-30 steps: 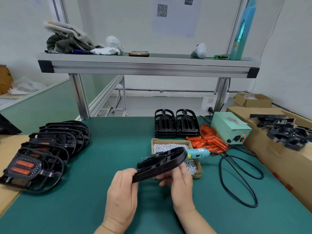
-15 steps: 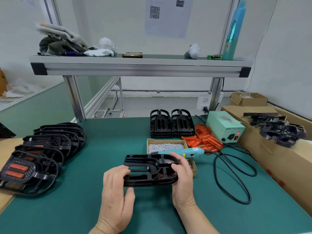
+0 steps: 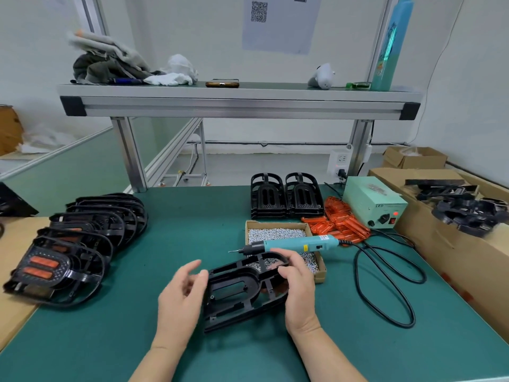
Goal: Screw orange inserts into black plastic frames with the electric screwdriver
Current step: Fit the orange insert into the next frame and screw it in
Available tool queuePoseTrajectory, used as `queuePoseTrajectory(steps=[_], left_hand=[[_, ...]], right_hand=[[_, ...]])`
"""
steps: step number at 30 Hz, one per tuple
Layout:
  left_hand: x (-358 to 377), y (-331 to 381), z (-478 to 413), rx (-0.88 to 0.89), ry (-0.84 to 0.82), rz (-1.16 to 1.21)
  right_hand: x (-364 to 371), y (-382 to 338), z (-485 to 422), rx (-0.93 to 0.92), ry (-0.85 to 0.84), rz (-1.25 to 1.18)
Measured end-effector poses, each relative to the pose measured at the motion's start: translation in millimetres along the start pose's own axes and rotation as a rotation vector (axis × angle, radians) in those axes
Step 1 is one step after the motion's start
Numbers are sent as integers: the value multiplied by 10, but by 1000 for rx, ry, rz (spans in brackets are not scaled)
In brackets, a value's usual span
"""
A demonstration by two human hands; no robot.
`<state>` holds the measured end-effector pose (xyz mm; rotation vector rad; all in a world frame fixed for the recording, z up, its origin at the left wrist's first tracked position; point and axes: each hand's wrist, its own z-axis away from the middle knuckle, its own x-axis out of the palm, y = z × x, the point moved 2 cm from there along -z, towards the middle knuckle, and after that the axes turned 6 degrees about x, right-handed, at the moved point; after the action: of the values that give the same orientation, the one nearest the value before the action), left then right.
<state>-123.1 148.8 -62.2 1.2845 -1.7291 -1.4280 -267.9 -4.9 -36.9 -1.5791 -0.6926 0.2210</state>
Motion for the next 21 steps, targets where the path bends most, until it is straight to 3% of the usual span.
queuePoseTrajectory(steps=[3, 9, 12, 16, 21], left_hand=[[31, -15, 4, 17, -107, -45], [-10, -14, -16, -6, -73, 53], [6, -2, -2, -15, -52, 26], [33, 24, 15, -6, -83, -94], [37, 26, -17, 108, -152, -281]], right_hand=[[8, -11, 13, -2, -28, 22], [-7, -47, 47, -170, 69, 227], [-45, -29, 36, -156, 122, 279], [-79, -11, 20, -72, 188, 396], [-76, -37, 61, -97, 197, 630]])
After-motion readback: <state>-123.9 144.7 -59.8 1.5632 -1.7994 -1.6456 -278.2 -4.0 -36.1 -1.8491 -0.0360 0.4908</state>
